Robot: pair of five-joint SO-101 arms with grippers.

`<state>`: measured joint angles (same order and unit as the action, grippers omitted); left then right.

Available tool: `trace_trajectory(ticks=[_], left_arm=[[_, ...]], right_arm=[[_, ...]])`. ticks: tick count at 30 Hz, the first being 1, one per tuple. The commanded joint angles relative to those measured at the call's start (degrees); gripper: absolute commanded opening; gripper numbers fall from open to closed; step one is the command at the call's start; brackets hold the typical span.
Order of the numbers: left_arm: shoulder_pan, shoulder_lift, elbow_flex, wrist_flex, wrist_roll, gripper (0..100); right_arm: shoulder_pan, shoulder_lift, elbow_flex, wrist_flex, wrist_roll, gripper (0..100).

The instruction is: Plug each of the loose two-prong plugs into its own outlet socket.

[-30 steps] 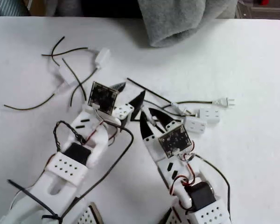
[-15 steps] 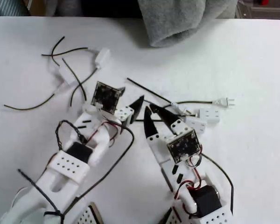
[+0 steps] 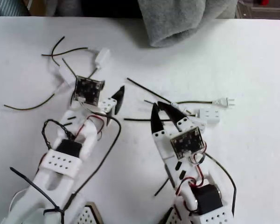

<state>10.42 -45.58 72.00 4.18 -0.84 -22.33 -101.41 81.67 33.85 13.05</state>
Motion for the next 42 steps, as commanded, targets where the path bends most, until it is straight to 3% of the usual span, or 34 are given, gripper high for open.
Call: trace_trajectory(ticks=[1, 7, 11, 15, 20, 30, 42], left_arm=[[-1.5, 0.3, -2.1, 1.4, 0.0, 21], [-4.1, 0.3, 0.1, 2.1, 0.0, 21], [-4.4, 0.3, 1.6, 2.1, 0.0, 21], [-4.4, 0.3, 1.8, 2.1, -0.1, 21], [-4.4, 0.3, 1.8, 2.1, -0.1, 21], [-4.4, 0.3, 1.8, 2.1, -0.1, 21], [-4.4, 0.3, 1.8, 2.1, -0.4, 21]], right_arm=[[0.7, 9.5, -5.9, -0.9, 0.8, 2.2], [1.1, 34.2, -17.9, 2.6, 1.1, 3.1], [2.0, 46.9, -26.5, 9.1, 2.5, 16.1], [5.1, 53.3, -27.2, 10.0, 10.3, 27.2], [10.0, 55.5, -18.7, 1.6, 10.9, 23.6], [8.4, 60.4, -12.5, -3.7, 14.1, 22.2], [5.9, 68.9, -23.7, 9.5, 14.1, 22.3]])
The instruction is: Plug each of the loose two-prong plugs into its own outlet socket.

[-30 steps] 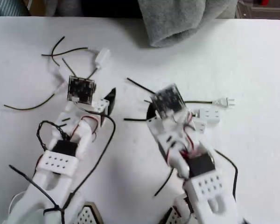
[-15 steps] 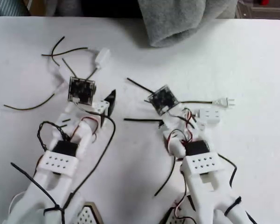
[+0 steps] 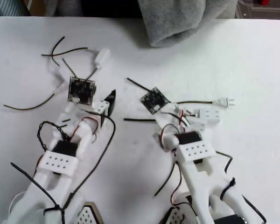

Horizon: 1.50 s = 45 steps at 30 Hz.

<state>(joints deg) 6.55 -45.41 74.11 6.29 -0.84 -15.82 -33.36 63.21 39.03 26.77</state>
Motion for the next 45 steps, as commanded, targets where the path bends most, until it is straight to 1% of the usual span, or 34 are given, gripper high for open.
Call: trace_trajectory(ticks=[1, 6, 16, 22, 24, 27, 29, 31, 34, 36, 38, 42, 43, 45], left_arm=[[-0.5, 0.1, -0.4, 0.0, -0.4, 21], [-0.5, 0.1, -0.4, 0.0, -0.4, 21], [-0.5, 0.1, -0.4, 0.0, -0.4, 21], [-0.5, 0.1, -0.4, 0.0, -0.4, 21], [-0.5, 0.1, -0.4, 0.0, -0.4, 21], [-0.5, 0.1, -0.4, 0.0, -0.4, 21], [-0.5, 0.1, -0.4, 0.0, -0.4, 21], [-0.5, 0.1, -0.4, 0.0, -0.4, 21], [-0.5, 0.1, -0.4, 0.1, -0.4, 21], [-0.5, 0.1, -0.4, 0.2, -0.4, 21], [-0.5, 0.1, -0.4, 0.2, -0.4, 21], [-0.5, 0.1, -0.4, 0.2, -0.4, 21], [-0.5, 0.1, -0.4, 0.2, -0.4, 21], [-0.5, 0.1, -0.4, 0.2, -0.4, 21]], right_arm=[[-0.6, 1.3, -5.8, 5.0, 0.4, 22.3], [-0.8, 5.4, -6.8, 4.8, 0.4, 22.3], [-0.4, 22.3, -15.8, 4.8, 0.4, 22.0], [1.0, 24.9, -17.0, 4.4, 0.4, 21.6], [1.1, 24.8, -17.0, 4.4, 0.4, 17.9], [1.2, 25.3, -17.6, 4.4, 0.4, 9.0], [1.2, 26.1, -18.5, 4.4, 0.3, 7.0], [1.2, 28.0, -19.9, 5.0, 0.3, 10.1], [1.3, 32.3, -24.8, 9.3, -0.9, 17.6], [2.2, 35.2, -28.0, 11.9, -1.9, 18.5], [3.4, 37.3, -30.3, 13.8, -2.0, 15.0], [3.6, 37.8, -31.0, 14.6, -2.1, 4.4], [3.6, 37.8, -31.0, 14.7, -2.1, 3.1], [3.6, 37.8, -31.0, 14.9, -2.1, 4.3]])
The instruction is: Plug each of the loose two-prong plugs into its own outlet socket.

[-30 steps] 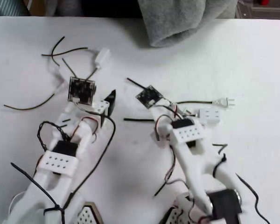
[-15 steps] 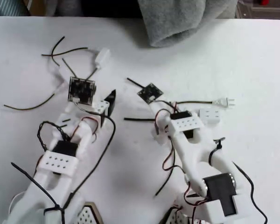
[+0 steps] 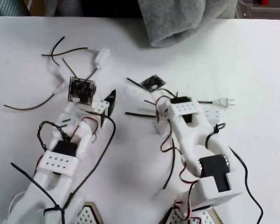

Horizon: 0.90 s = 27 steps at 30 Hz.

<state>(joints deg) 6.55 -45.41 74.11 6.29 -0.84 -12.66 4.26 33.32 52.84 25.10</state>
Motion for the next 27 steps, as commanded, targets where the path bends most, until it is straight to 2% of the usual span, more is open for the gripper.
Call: trace_trajectory(ticks=[1, 5, 10, 14, 21, 27], left_arm=[[-0.5, 0.1, -0.4, 0.2, -0.4, 21], [-0.5, 0.1, -0.4, 0.2, -0.4, 21], [-0.5, 0.1, -0.4, 0.0, -0.4, 21], [-0.5, 0.1, -0.4, 0.0, -0.4, 21], [-0.5, 0.1, -0.4, 0.0, -0.4, 21], [-0.5, 0.1, -0.4, 0.0, -0.5, 21]], right_arm=[[0.5, 0.1, -1.1, 1.1, -0.4, 5.0], [0.5, 0.1, -1.1, 1.2, -0.1, 1.5], [-0.1, -3.4, -1.4, 1.2, 1.5, 1.9], [-1.9, -14.1, -1.1, 2.9, 1.9, 1.9], [-10.9, -34.3, 1.0, 5.7, 1.9, 1.9], [-11.6, -51.4, 13.9, -4.5, 1.9, 1.9]])
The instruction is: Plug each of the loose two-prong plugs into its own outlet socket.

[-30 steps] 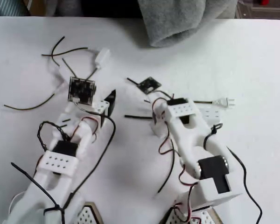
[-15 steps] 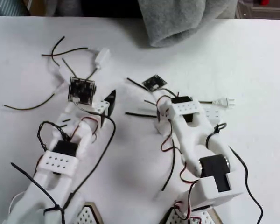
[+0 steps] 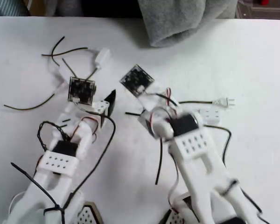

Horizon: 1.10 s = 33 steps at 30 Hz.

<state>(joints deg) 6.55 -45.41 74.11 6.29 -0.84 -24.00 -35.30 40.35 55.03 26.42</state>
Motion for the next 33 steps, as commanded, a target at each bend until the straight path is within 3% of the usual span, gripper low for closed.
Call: trace_trajectory(ticks=[1, 6, 16, 21, 27, 33], left_arm=[[-0.5, 0.1, -0.4, 0.0, -0.5, 21], [-0.5, 0.1, -0.4, 0.0, -0.5, 21], [-0.1, 0.1, -0.4, -0.3, -0.2, 21], [0.1, 0.1, 2.0, -9.6, 0.4, 21], [3.7, -0.3, 1.9, -20.1, 12.1, 21], [10.8, -0.3, -3.5, -20.7, 12.5, 17]], right_arm=[[0.2, -14.8, 9.9, -9.0, 0.6, 1.9], [0.6, -32.9, 23.3, -16.3, 0.6, 1.9], [0.6, -68.5, 41.7, -16.4, 0.0, 1.9], [3.9, -65.5, 42.5, -20.4, -6.1, 1.9], [5.4, -67.5, 48.0, -25.2, -9.5, 1.9], [5.1, -67.6, 49.9, -26.3, -9.6, 1.9]])
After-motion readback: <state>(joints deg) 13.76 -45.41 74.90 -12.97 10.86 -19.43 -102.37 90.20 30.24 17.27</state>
